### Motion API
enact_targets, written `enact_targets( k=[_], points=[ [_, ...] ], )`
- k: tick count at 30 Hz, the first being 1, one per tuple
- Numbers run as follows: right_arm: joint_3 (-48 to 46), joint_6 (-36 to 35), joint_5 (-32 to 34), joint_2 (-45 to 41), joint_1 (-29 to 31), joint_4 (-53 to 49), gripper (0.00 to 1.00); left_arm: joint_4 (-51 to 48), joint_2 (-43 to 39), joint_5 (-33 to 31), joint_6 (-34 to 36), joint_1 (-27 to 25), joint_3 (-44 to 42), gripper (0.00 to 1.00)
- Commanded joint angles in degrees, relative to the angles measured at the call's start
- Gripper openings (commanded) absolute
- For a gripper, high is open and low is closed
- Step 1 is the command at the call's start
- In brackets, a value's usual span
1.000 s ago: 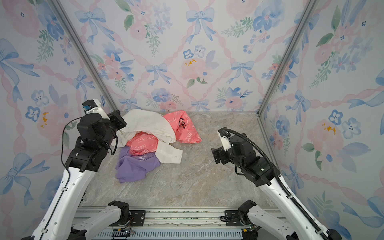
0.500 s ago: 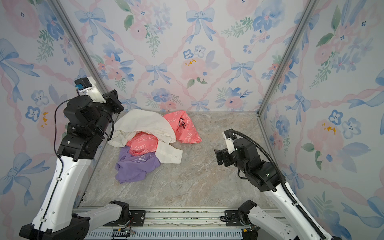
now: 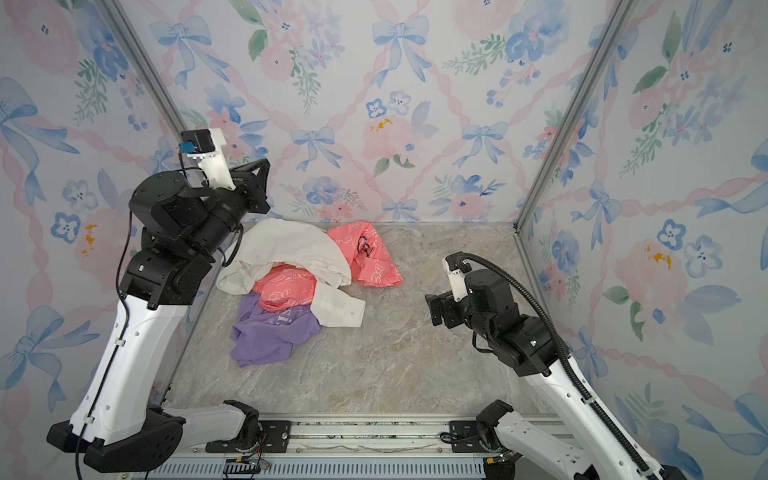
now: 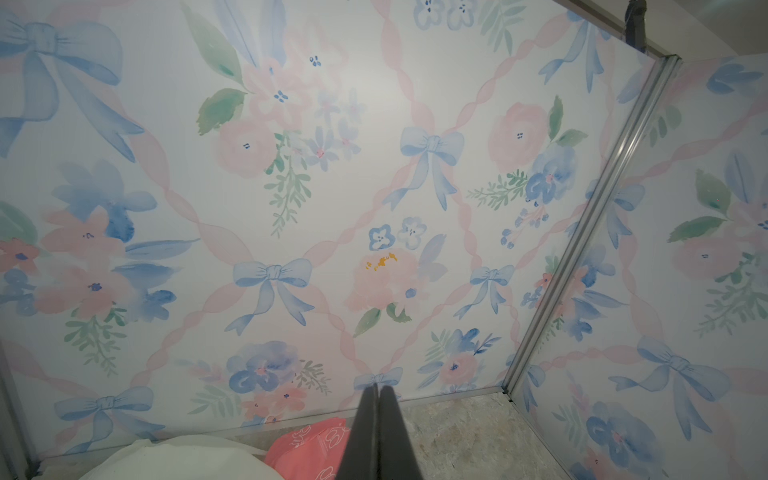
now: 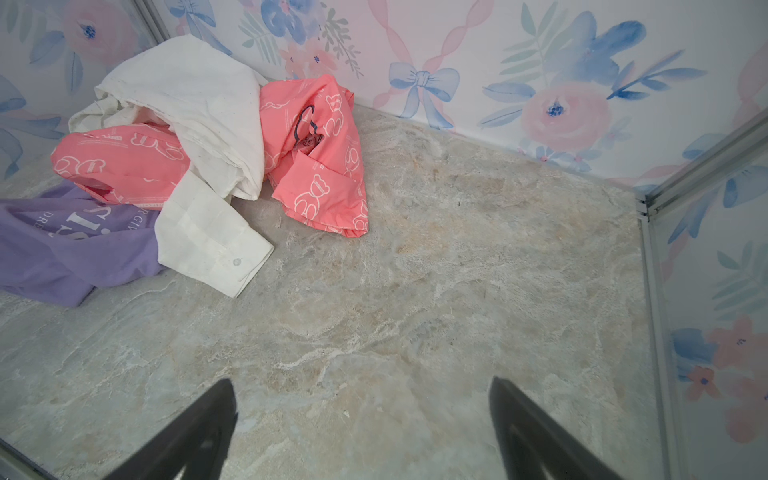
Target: Pick out a specific cloth from the pile
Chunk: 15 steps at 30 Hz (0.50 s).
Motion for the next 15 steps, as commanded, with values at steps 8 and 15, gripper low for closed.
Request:
enact_targets(
  k=[8, 15],
  points=[
    [4.1, 2.7, -6.0, 1.2, -0.1, 1.0, 0.97, 0.3, 4.9, 8.4, 6.2, -7.7, 5.0, 0.00],
    [5.0, 3.3, -6.7, 3.5, -0.1, 0.5, 0.97, 0.3, -1.7, -8.0, -3.2, -9.3, -14.1, 0.45]
  ],
)
